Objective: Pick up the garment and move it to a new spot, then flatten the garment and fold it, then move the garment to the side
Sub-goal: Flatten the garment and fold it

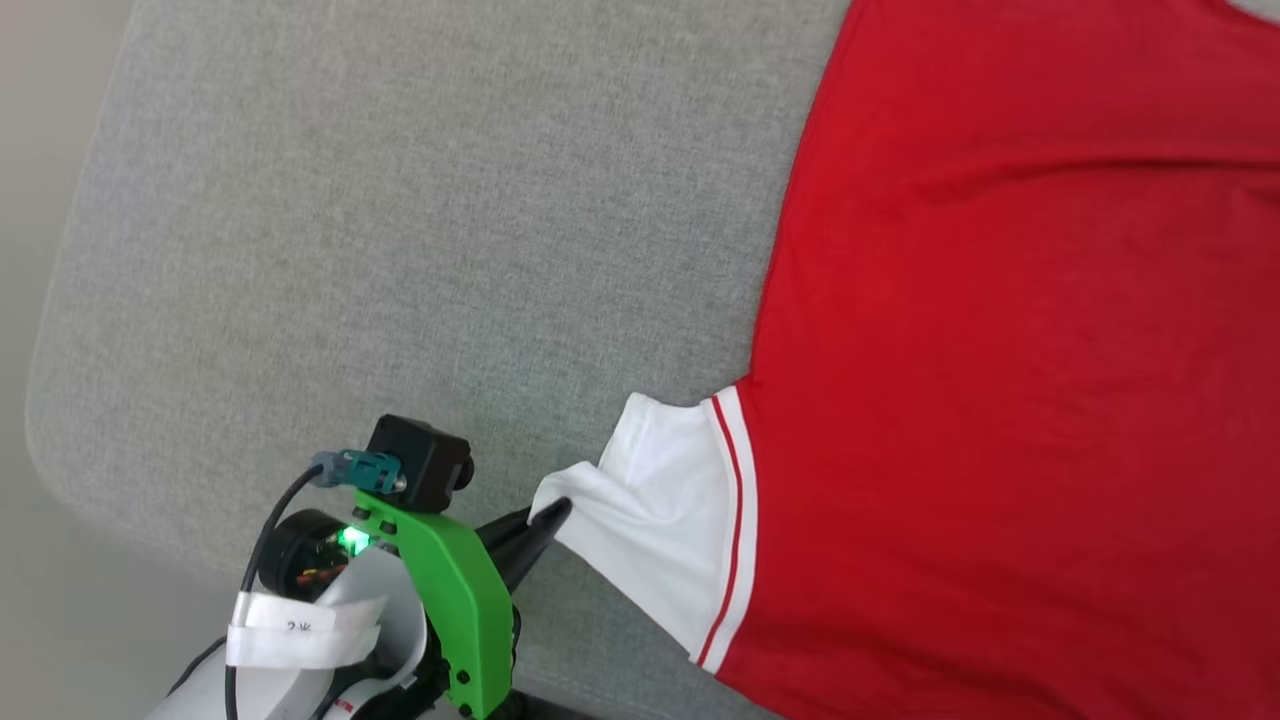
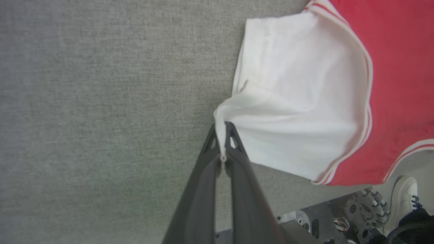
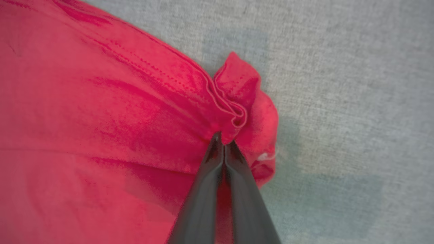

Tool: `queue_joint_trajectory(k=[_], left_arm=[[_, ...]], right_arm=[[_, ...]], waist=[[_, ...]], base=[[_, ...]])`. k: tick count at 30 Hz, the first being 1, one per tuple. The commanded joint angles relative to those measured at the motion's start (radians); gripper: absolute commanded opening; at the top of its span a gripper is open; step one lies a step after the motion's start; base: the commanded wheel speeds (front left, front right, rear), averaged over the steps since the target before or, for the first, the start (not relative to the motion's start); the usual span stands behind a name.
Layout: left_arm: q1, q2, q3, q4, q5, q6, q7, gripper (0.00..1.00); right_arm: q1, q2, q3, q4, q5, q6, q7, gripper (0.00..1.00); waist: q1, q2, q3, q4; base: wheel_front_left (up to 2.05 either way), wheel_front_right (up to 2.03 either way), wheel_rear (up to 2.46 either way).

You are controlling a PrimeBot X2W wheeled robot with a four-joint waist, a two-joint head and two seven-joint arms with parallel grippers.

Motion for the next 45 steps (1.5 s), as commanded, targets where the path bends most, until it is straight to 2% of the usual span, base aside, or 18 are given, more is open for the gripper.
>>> queue_joint_trajectory(k=[1, 15, 28, 35, 44, 45], left_arm=[[0.006, 0.008, 0.007, 0.003, -0.006, 0.008, 0.004, 0.0], [0.092, -0.015, 0.002, 0.056, -0.042, 0.051, -0.02, 0.0], [0.173, -0.02, 0.004, 0.096, -0.066, 0.069, -0.059, 0.0], [0.182, -0.024, 0.001, 0.109, -0.068, 0.063, -0.071, 0.0], [0.173, -0.028, -0.005, 0.113, -0.066, 0.053, -0.076, 0.0], [0.173, -0.028, -0.006, 0.114, -0.066, 0.052, -0.076, 0.0]], right_arm=[[0.102, 0.004, 0.011, 0.024, 0.01, -0.001, 0.003, 0.0], [0.46, 0.06, -0.021, -0.059, 0.136, -0.001, -0.117, 0.0], [0.804, 0.126, -0.103, -0.188, 0.189, -0.001, -0.185, 0.0], [0.881, 0.153, -0.124, -0.225, 0.188, -0.001, -0.199, 0.0], [0.883, 0.16, -0.112, -0.224, 0.183, -0.001, -0.212, 0.0], [0.882, 0.158, -0.105, -0.228, 0.185, -0.001, -0.217, 0.11]], waist=[[0.0, 0.0, -0.087, -0.058], [0.0, 0.0, -0.316, -0.167], [0.0, 0.0, -0.433, -0.23], [0.0, 0.0, -0.45, -0.243], [0.0, 0.0, -0.455, -0.243], [0.0, 0.0, -0.457, -0.242]], base=[[0.0, 0.0, 0.0], [0.0, 0.0, 0.0], [0.0, 0.0, 0.0], [0.0, 0.0, 0.0], [0.0, 0.0, 0.0], [0.0, 0.0, 0.0]])
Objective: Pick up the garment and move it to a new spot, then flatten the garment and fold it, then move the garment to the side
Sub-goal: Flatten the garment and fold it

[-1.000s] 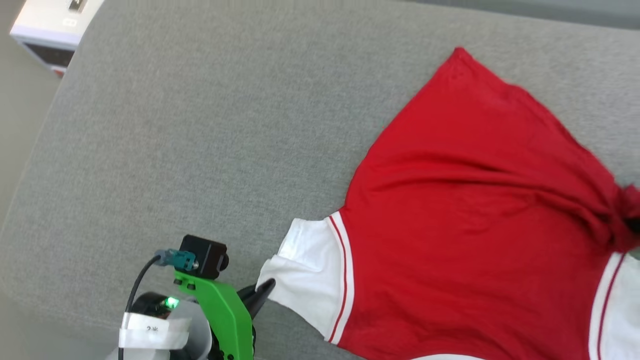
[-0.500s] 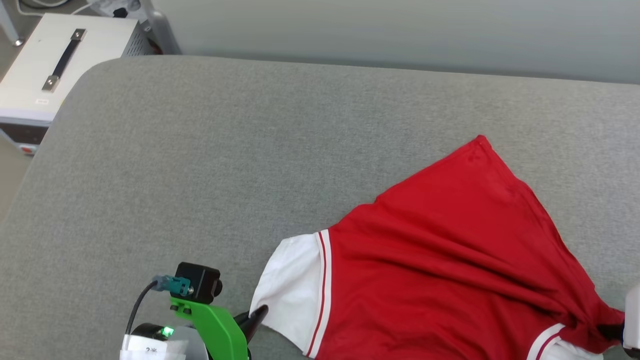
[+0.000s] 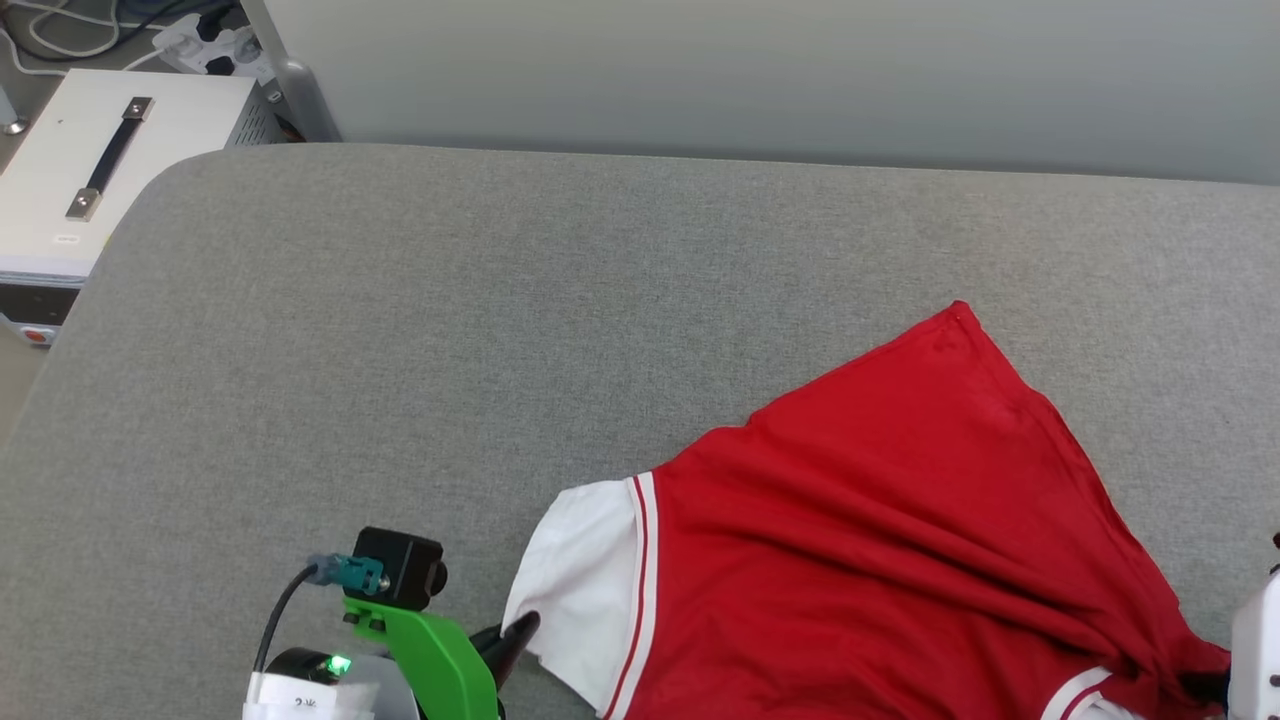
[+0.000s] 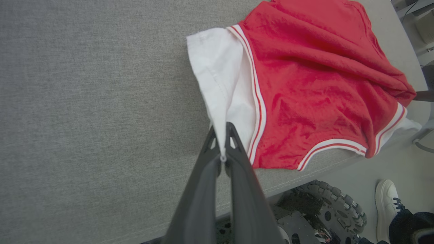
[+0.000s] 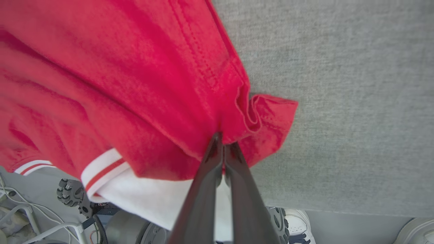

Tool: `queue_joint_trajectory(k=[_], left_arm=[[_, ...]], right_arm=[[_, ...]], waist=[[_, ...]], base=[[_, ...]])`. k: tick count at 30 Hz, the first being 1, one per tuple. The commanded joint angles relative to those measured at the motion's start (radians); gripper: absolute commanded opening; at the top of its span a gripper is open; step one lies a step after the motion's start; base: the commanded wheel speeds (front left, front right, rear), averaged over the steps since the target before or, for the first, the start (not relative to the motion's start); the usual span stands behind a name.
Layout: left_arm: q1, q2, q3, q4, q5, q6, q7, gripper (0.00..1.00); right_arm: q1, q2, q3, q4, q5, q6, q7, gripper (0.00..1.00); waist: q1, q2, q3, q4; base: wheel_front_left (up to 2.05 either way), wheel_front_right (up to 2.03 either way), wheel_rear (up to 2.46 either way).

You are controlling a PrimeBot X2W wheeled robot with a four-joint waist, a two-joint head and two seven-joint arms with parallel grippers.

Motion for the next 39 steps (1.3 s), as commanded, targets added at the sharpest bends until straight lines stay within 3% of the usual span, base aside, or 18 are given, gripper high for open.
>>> queue_joint_trajectory(k=[1, 2, 12, 19, 24, 27, 39], left_arm=[[0.004, -0.005, -0.001, 0.003, -0.008, -0.005, -0.006, 0.0], [0.005, -0.005, -0.002, 0.002, -0.008, -0.005, -0.006, 0.0], [-0.008, 0.006, -0.003, -0.046, 0.006, -0.001, -0.003, 0.0], [-0.035, 0.002, 0.006, -0.087, 0.013, -0.001, -0.009, 0.0], [-0.066, -0.024, 0.006, -0.104, 0.006, -0.015, -0.017, 0.0], [-0.095, -0.036, 0.002, -0.106, 0.021, -0.026, -0.027, 0.0], [-0.139, -0.075, -0.016, -0.094, 0.036, -0.049, -0.048, 0.0]], right_arm=[[0.0, -0.003, 0.008, -0.006, 0.002, -0.001, -0.014, 0.56], [-0.001, -0.006, 0.011, -0.007, 0.004, -0.001, -0.017, 1.0], [-0.078, -0.069, 0.055, -0.14, 0.049, -0.001, 0.019, 1.0], [-0.283, -0.04, 0.106, -0.264, 0.041, -0.001, 0.146, 1.0], [-0.436, -0.015, 0.104, -0.215, 0.005, -0.001, 0.213, 1.0], [-0.569, -0.032, 0.124, -0.12, -0.063, -0.001, 0.243, 1.0], [-0.706, -0.073, 0.207, 0.052, -0.141, -0.001, 0.216, 1.0]], waist=[[0.0001, 0.0, -0.003, 0.002], [0.0001, 0.0, -0.003, 0.003], [0.0001, 0.0, 0.032, 0.019], [0.0001, 0.0, 0.138, 0.064], [0.0001, 0.0, 0.223, 0.117], [0.0001, 0.0, 0.289, 0.163], [0.0001, 0.0, 0.366, 0.231]], base=[[0.0, 0.0, 0.0], [0.0, 0.0, 0.0], [0.0, 0.0, 0.0], [0.0, 0.0, 0.0], [0.0, 0.0, 0.0], [0.0, 0.0, 0.0], [0.0, 0.0, 0.0]])
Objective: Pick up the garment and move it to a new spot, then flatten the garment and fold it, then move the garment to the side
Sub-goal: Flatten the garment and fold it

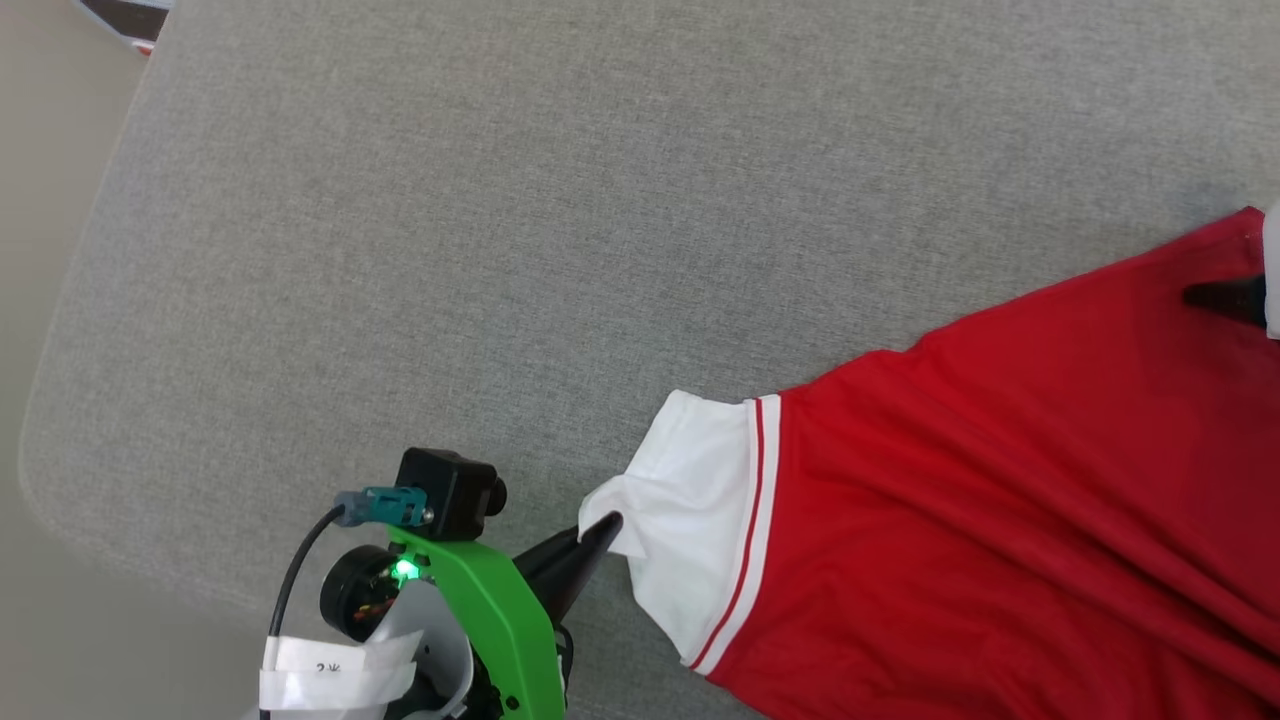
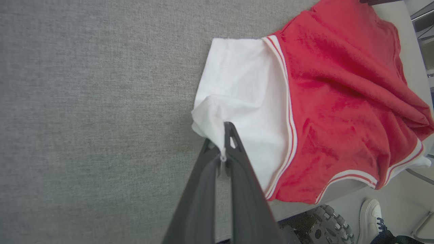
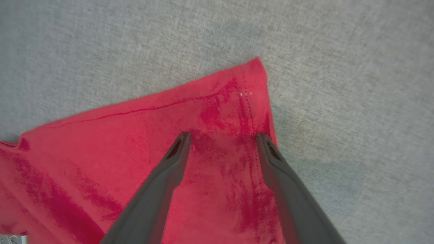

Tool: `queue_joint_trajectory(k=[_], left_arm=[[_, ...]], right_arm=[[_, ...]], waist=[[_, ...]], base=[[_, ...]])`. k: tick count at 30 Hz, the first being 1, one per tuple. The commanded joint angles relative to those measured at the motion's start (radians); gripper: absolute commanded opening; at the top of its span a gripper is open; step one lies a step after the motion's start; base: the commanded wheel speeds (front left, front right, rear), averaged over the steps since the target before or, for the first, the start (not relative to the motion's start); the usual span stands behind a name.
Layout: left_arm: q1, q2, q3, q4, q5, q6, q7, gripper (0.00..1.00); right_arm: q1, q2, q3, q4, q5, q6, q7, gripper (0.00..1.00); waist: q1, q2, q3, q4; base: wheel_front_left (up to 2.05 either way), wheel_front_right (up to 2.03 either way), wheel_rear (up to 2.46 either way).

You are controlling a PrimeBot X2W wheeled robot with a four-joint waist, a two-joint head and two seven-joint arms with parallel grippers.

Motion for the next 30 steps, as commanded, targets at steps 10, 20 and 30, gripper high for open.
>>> queue_joint_trajectory(k=[10, 20, 30], left_arm=[[-0.026, -0.024, -0.009, 0.026, 0.012, -0.015, -0.018, 0.0], [-0.028, -0.021, -0.001, 0.041, 0.007, -0.011, -0.023, 0.0], [-0.023, 0.003, 0.024, 0.045, 0.001, 0.004, -0.027, 0.0]], right_arm=[[0.044, -0.038, 0.086, 0.059, 0.023, -0.001, -0.001, 1.0], [0.058, -0.055, 0.129, 0.059, 0.045, -0.001, -0.061, 0.0], [0.056, -0.079, 0.15, 0.068, 0.113, -0.001, -0.204, 0.0]], waist=[[-0.0001, -0.0001, 0.041, 0.056], [-0.0001, -0.0001, 0.01, 0.044], [-0.0001, -0.0001, -0.09, -0.005]], base=[[0.0, 0.0, 0.0], [0.0, 0.0, 0.0], [0.0, 0.0, 0.0]])
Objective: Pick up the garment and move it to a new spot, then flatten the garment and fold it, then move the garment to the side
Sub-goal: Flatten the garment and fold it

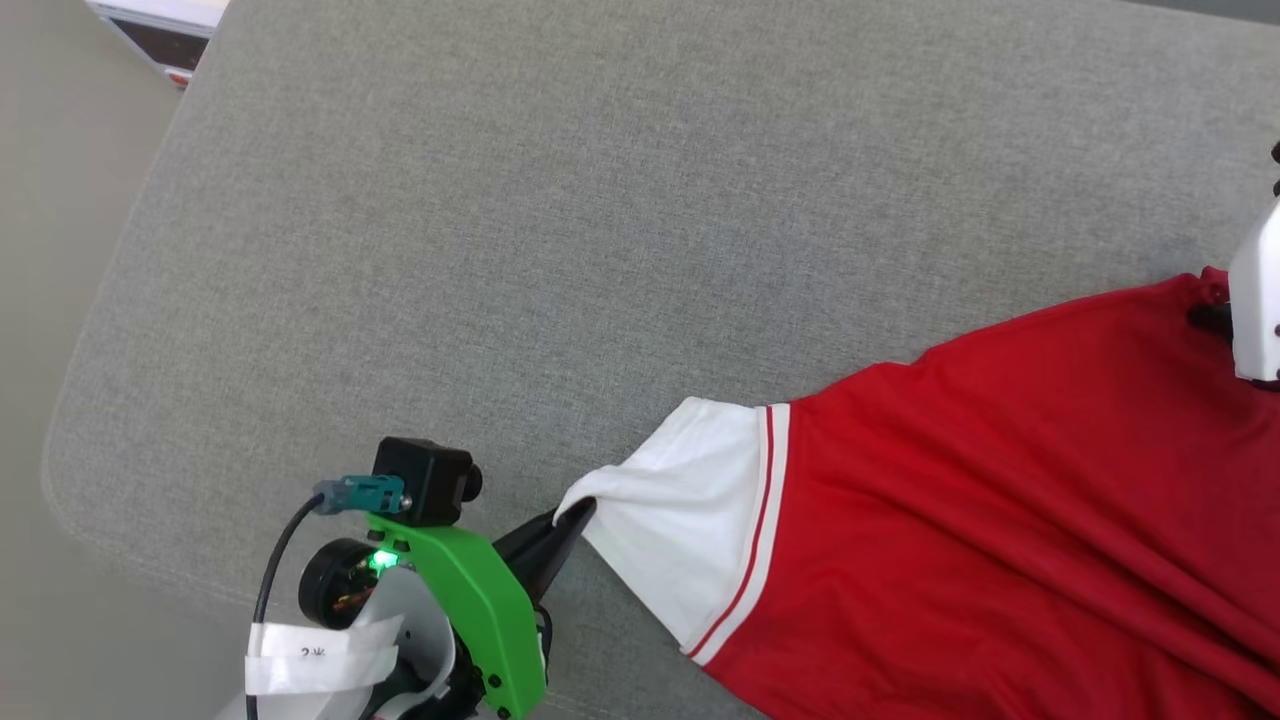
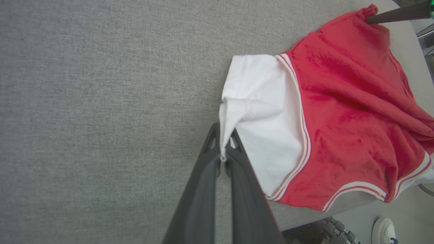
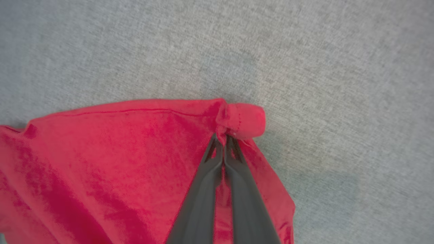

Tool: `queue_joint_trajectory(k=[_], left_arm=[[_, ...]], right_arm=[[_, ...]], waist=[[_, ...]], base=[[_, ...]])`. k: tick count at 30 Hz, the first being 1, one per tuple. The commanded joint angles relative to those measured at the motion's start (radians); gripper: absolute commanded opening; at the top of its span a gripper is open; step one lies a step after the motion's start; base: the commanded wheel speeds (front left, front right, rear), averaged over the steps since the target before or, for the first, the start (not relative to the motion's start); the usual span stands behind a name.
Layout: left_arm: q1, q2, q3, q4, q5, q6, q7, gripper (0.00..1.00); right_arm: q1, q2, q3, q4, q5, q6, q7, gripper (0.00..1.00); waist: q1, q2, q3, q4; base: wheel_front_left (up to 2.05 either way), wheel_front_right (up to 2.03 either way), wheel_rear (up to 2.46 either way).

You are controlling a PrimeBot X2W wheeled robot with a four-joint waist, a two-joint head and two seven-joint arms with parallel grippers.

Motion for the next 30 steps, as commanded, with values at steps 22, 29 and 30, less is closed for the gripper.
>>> queue_joint_trajectory(k=[22, 29, 30], left_arm=[[0.008, 0.123, 0.139, -0.116, 0.017, 0.097, -0.032, 0.0], [0.014, 0.159, 0.204, -0.158, 0.026, 0.129, -0.064, 0.0], [0.013, 0.165, 0.216, -0.164, 0.026, 0.132, -0.071, 0.0]], right_arm=[[0.167, -0.069, -0.019, -0.151, 0.167, -0.001, -0.308, 0.0], [0.22, -0.083, -0.056, -0.252, 0.181, -0.001, -0.355, 0.0], [0.23, -0.085, -0.065, -0.269, 0.182, -0.001, -0.36, 0.0]], waist=[[-0.0001, 0.0, -0.306, -0.19], [-0.0001, 0.0, -0.344, -0.234], [-0.0001, 0.0, -0.349, -0.239]], base=[[0.0, 0.0, 0.0], [0.0, 0.0, 0.0], [0.0, 0.0, 0.0]])
